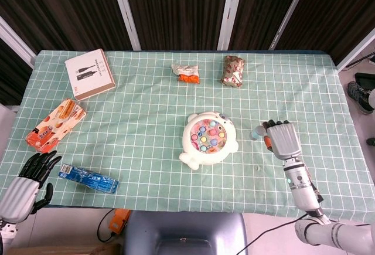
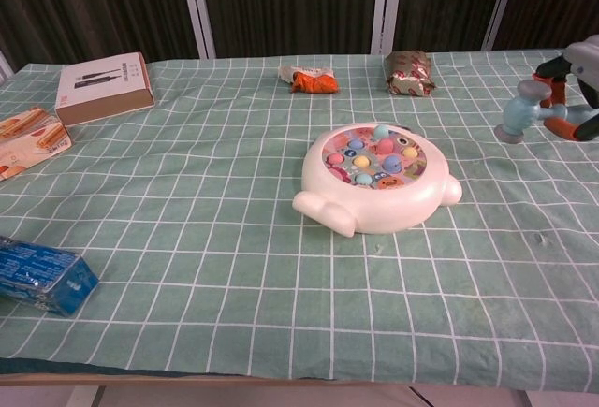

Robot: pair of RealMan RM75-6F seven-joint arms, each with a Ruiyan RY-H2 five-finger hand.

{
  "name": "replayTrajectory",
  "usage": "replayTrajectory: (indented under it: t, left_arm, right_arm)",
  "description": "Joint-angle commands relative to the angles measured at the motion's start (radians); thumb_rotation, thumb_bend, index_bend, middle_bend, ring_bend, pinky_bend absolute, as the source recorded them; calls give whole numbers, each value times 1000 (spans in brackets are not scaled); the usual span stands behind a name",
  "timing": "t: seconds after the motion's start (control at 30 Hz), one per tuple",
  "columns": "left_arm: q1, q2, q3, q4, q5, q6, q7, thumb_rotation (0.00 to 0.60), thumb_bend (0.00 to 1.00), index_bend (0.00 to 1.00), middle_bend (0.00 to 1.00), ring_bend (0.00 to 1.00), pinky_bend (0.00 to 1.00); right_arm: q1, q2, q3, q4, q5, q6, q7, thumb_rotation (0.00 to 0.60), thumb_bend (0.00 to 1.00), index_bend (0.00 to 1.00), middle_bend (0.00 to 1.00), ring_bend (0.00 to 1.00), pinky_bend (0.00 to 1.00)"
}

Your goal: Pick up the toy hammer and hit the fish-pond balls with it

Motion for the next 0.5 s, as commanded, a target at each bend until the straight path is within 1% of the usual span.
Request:
replayTrajectory:
  t: [0.03,0.5]
  left_arm:
    - [0,1,-1,-1,-3,-1,-2,600,705,0,0,0,0]
    - [2,1,2,0,6,3,-1,600,707,0,0,0,0]
  right_arm:
    - [-29,-39,-5,87,-25,-40,45,600,641,928,622,676,730]
    - [-60,-144,36,275,-83,-107,165,600,641,922,622,675,730]
